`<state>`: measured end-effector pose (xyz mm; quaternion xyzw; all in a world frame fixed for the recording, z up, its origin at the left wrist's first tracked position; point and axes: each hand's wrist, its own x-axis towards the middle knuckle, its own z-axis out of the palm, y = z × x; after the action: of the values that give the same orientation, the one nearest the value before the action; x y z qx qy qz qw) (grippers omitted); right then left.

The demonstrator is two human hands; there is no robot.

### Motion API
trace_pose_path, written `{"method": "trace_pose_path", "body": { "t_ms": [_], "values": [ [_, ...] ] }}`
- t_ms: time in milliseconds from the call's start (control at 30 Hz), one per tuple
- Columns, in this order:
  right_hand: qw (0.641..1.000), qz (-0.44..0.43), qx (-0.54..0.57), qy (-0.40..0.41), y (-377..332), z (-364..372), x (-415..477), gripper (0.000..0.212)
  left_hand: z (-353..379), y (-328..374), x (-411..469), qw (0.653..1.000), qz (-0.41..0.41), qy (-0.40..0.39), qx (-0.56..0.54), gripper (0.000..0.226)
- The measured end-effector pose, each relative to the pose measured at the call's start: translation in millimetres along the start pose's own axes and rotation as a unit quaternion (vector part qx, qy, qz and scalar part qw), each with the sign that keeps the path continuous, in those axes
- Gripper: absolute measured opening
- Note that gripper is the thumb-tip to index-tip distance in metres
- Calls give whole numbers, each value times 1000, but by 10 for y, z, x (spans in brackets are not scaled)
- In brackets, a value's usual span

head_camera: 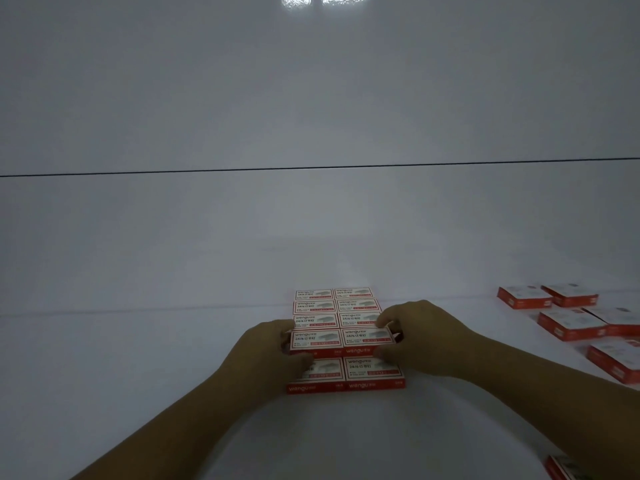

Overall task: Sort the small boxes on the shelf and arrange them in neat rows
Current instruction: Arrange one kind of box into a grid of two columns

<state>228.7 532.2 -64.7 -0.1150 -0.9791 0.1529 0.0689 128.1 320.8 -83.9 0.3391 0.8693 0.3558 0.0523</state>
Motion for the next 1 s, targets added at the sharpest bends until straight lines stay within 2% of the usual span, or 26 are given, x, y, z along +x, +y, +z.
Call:
{"method": "trace_pose_path", "body": {
  "t_ms": [67,133,267,333,433,500,567,600,667,700,767,867,933,1000],
  "values": [
    [1000,-2,17,-6,37,-2,9,53,-16,-8,26,1000,6,6,-5,30],
    [998,-5,54,-20,65,-20,37,61,-60,10,59,1000,10,-10,7,51],
    [984,-62,121,-116,33,-59,135,82,-152,60,166,991,8,-127,-42,70],
    [980,-54,123,-148,33,-37,179,97,-118,42,208,986,16,-162,-43,87],
    [985,-22,82,-147,88,37,246,111,-61,36,238,986,45,-161,7,96],
    [987,-24,80,-140,92,43,243,108,-76,43,233,984,53,-171,-15,96],
    [983,-63,100,-138,53,-13,197,97,-103,46,238,983,48,-178,-11,96],
    [981,-91,107,-134,39,-61,160,86,-125,65,246,986,31,-161,14,100],
    [983,-112,99,-106,69,-167,61,74,-187,154,266,995,-11,-71,72,111],
    [988,-98,85,-84,130,-220,0,72,-193,242,260,996,-5,-31,78,110],
    [997,-39,43,-59,312,-346,-157,67,-103,485,215,997,64,-5,40,95],
    [998,-9,16,-65,577,-556,-514,54,226,922,78,977,192,-87,-30,63],
    [997,12,14,-79,735,-670,-793,46,489,1198,-68,956,246,-159,-4,49],
    [994,45,2,-95,906,-772,-1096,42,735,1399,-182,937,274,-212,41,46]
  ]
}}
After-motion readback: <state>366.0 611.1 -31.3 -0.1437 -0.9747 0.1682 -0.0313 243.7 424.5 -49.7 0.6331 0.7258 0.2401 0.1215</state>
